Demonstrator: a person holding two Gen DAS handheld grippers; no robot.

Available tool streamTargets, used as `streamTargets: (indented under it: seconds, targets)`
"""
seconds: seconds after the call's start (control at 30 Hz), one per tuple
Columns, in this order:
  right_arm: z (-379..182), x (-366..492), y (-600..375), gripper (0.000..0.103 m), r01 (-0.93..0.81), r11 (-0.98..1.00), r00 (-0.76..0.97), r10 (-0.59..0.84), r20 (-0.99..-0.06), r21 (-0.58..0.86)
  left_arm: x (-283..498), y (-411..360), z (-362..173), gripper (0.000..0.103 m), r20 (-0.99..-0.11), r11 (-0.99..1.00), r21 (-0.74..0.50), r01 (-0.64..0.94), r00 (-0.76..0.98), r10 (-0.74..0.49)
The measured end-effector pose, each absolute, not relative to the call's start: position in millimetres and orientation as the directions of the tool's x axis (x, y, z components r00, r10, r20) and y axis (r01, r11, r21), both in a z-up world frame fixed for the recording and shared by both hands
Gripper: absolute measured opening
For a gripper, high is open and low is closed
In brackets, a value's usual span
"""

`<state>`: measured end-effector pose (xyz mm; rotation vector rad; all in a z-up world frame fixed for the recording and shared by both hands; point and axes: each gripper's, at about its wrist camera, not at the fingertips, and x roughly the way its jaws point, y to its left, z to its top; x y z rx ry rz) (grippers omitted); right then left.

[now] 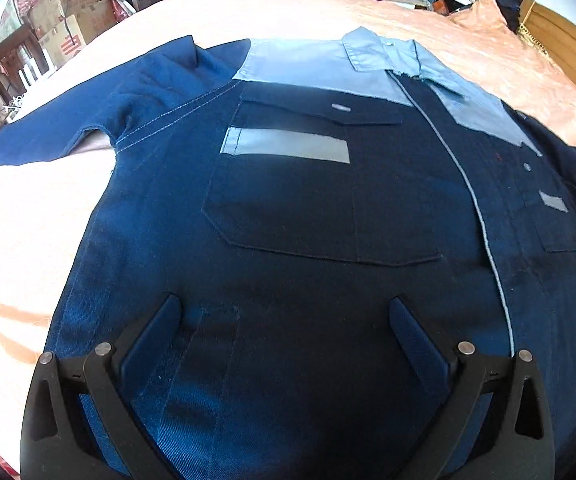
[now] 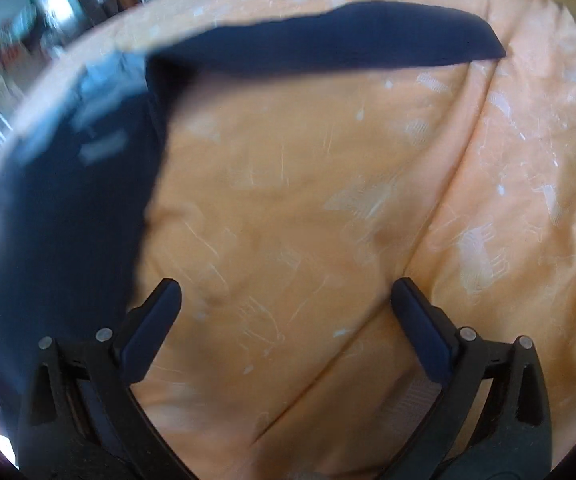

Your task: Fold small clothes

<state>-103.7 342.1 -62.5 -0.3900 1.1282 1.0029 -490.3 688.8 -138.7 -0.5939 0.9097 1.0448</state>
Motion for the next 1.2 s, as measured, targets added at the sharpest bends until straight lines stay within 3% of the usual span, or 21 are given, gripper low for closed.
streamTargets:
  seconds: [0.17, 0.27, 0.3, 0.37, 0.4, 0.8, 0.9, 0.93, 0.97, 1.03, 1.2]
  targets:
    - [-7, -2, 332, 0.103, -0.704, 0.591, 0.095, 0.628, -0.772, 0.394, -493, 685, -129, 0.103, -0.856, 0.400, 0.018, -0.916, 0.193, 0.479]
    - [-11, 84, 333, 0.102, -0.575, 0.645, 0.115, 0.673, -0.731, 0.504, -487, 691, -123, 0.103, -0.855, 0.380, -0.007, -0.925, 0.202, 0.477]
    - [-16, 105, 335, 0.100, -0.537, 0.652, 0.102, 0.680, -0.726, 0.535, -485, 693, -120, 0.103, -0.851, 0.373, -0.017, -0.928, 0.210, 0.482]
    - [-29, 145, 338, 0.086, -0.447, 0.659, 0.080, 0.704, -0.706, 0.606, -480, 695, -114, 0.103, -0.842, 0.373, -0.037, -0.927, 0.231, 0.488]
    - [-35, 156, 341, 0.086, -0.420, 0.646, 0.059, 0.720, -0.691, 0.638, -476, 696, -111, 0.103, -0.836, 0.378, -0.043, -0.925, 0.240, 0.493]
    - [-69, 190, 370, 0.081, -0.401, 0.720, 0.120, 0.654, -0.747, 0.566, -434, 713, -108, 0.100, -0.835, 0.410, -0.088, -0.908, 0.291, 0.467]
    - [-76, 188, 365, 0.064, -0.385, 0.728, 0.135, 0.653, -0.745, 0.568, -432, 716, -101, 0.097, -0.822, 0.410, -0.105, -0.906, 0.311, 0.477]
    - [-77, 190, 364, 0.052, -0.373, 0.726, 0.139, 0.659, -0.740, 0.577, -432, 717, -98, 0.097, -0.816, 0.411, -0.110, -0.905, 0.319, 0.483]
    - [-76, 191, 361, 0.032, -0.367, 0.720, 0.142, 0.669, -0.729, 0.589, -432, 718, -93, 0.096, -0.808, 0.413, -0.116, -0.904, 0.327, 0.491]
    - [-68, 190, 361, 0.013, -0.391, 0.693, 0.146, 0.697, -0.702, 0.606, -435, 719, -86, 0.096, -0.794, 0.415, -0.123, -0.901, 0.340, 0.503]
    - [-4, 150, 392, 0.010, -0.541, 0.569, 0.153, 0.790, -0.593, 0.619, -451, 721, -61, 0.095, -0.741, 0.421, -0.172, -0.891, 0.399, 0.541]
